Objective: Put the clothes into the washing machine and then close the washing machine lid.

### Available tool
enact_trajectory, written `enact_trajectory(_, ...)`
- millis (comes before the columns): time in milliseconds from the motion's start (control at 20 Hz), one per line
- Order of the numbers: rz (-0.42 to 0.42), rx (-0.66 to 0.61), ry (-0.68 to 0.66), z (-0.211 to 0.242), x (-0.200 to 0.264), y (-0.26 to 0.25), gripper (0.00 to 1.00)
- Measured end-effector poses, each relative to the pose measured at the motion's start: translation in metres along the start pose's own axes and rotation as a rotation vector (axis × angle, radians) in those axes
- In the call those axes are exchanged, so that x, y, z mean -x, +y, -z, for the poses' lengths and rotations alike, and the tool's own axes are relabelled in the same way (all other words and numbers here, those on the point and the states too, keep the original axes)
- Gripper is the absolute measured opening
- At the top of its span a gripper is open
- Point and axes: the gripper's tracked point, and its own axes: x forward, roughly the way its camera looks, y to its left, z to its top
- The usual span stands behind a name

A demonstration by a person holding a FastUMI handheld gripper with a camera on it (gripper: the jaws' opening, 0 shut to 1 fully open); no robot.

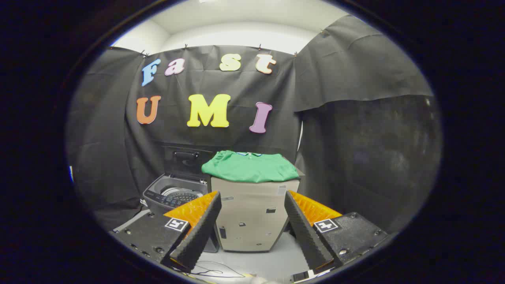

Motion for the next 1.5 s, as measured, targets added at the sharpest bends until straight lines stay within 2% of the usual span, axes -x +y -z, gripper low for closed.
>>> enact_trajectory(900,-0.001,-0.020,0.008,-0.017,-0.004,0.009,1.00)
enact_trajectory(1150,0.024,-0.076,0.017,-0.048,-0.011,-0.001,1.00)
enact_trajectory(1400,0.070,-0.115,-0.035,-0.106,-0.030,-0.020,1.00)
enact_trajectory(1500,0.062,-0.133,-0.040,-0.127,-0.043,-0.022,1.00)
